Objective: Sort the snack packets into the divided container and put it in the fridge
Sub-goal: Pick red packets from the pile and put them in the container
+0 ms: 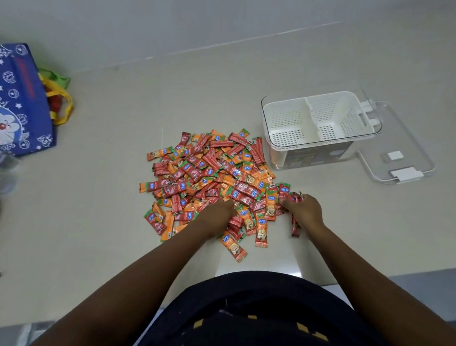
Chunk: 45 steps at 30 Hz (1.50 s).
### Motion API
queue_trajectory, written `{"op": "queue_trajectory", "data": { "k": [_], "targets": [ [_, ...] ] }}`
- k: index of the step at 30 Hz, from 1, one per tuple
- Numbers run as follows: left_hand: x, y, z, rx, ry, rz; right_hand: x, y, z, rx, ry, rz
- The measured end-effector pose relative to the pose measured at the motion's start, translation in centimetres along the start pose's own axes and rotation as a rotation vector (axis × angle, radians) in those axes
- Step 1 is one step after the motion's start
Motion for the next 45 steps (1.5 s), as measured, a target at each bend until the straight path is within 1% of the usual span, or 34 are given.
{"op": "queue_trajectory", "data": {
  "k": [2,4,6,8,10,13,15,18,20,22,23,25,26,29,31,33,36,38,41,43,45],
  "targets": [
    [0.0,0.2,0.1,0.091,0.051,0.031,-0.5,-0.4,-0.3,0.128,0.041,0.024],
    [0.1,0.3,0.5,0.240,0.163,0.095,-0.9,-0.8,-0.6,0.257,0.044,0.068],
    [0.2,0.4,1.1,0.379,0.286,0.181,-1.5,-1.2,-0.6,0.303,0.024,0.079],
    [0.2,0.7,2.2,0.516,0.379,0.271,-1.7,-1.8,-0.3,0.304,-0.035,0.072],
    [0.0,1.7,4.1,0.669,0.426,0.360,-1.4,-2.2,0.4,0.173,-0.146,0.018],
    [-0.5,3.1,6.6,0.963,0.457,0.445,0.4,-3.3,2.3,-0.142,-0.380,-0.062],
    [-1.3,3.9,8.2,1.129,0.489,0.463,1.9,-4.6,3.9,-0.311,-0.515,-0.058],
    [-3.0,4.8,10.5,1.317,0.527,0.455,3.0,-6.5,6.4,-0.488,-0.637,-0.035],
    [-4.2,5.6,12.3,1.420,0.563,0.409,3.1,-7.8,8.2,-0.573,-0.651,0.005],
    [-5.8,5.8,13.8,1.538,0.606,0.391,2.2,-9.7,10.4,-0.658,-0.618,0.044],
    [-5.9,5.8,14.3,1.566,0.623,0.383,1.9,-10.4,11.0,-0.684,-0.595,0.068],
    [-8.9,6.4,16.7,1.580,0.640,0.337,-0.9,-12.8,14.8,-0.707,-0.506,0.137],
    [-9.1,6.3,17.1,1.588,0.653,0.330,-1.8,-13.6,15.3,-0.689,-0.457,0.166],
    [-10.5,6.3,18.6,1.567,0.689,0.324,-5.2,-16.5,17.1,-0.467,-0.193,0.271],
    [-11.8,6.4,19.2,1.560,0.710,0.330,-8.1,-18.1,17.4,-0.310,-0.114,0.292],
    [-13.0,6.4,19.8,1.553,0.722,0.346,-11.0,-19.0,16.7,-0.089,-0.129,0.257],
    [-14.3,6.5,20.5,1.564,0.726,0.391,-14.2,-18.8,14.4,0.285,-0.258,0.108],
    [-14.9,6.4,20.4,1.569,0.726,0.415,-15.0,-18.5,13.3,0.469,-0.301,0.037],
    [-15.7,6.0,20.3,1.554,0.724,0.436,-15.7,-18.7,12.5,0.560,-0.290,0.033],
    [-16.2,5.6,20.0,1.531,0.722,0.460,-16.6,-18.9,12.3,0.523,-0.268,0.048],
    [-16.7,5.3,19.7,1.480,0.709,0.502,-17.1,-18.9,12.5,0.492,-0.257,0.024]
  ]
}}
Point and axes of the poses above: each hand's wrist, its own x-axis away from the middle knuckle, its own z-axis out of the back of the hand, y = z × x, the point moved 2 cm from there along -x, towards the middle knuckle, and after that the axes turned 11 degrees about -z, right-handed, at the moved point
